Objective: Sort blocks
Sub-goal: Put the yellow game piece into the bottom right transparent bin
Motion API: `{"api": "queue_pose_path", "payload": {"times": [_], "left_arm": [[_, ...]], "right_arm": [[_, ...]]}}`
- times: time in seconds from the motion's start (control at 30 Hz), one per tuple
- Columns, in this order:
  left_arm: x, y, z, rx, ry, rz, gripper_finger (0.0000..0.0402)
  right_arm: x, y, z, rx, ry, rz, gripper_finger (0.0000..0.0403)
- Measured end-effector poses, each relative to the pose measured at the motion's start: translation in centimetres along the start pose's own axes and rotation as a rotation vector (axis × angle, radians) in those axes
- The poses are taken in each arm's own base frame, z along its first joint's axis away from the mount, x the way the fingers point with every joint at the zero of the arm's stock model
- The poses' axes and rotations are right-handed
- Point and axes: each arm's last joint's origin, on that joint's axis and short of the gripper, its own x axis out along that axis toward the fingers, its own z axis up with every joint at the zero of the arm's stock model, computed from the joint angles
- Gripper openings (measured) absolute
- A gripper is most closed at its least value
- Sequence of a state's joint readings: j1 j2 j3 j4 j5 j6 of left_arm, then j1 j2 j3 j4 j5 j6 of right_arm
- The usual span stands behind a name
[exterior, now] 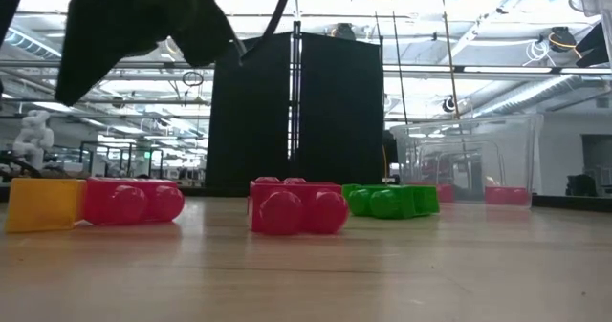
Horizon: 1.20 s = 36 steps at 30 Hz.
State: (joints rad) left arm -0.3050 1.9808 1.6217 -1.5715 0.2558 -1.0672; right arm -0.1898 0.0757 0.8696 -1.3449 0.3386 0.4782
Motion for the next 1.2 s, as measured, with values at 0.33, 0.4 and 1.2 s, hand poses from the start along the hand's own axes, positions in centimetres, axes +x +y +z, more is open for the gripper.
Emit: {"api": "queue_pose_path", "payload": {"times": [0.33, 0.4, 1.2], "left_arm": [[2.2, 0.5, 0.1, -0.025, 0.099, 0.047, 0.0000], [2.2, 0.5, 0.1, -0.026, 0.099, 0.045, 0.0000], [3.6, -1.3, 1.3, -0.059, 0.087, -0.026, 0.0000]], "right_arm": [[0.0, 0.0, 0.0, 0.000, 0.000, 0.000, 0.0208], [0.0, 0.0, 0.0, 0.000, 0.000, 0.000, 0.0208], [0.0, -0.1, -0.3, -0.002, 0.027, -0.010, 0.0208]]}}
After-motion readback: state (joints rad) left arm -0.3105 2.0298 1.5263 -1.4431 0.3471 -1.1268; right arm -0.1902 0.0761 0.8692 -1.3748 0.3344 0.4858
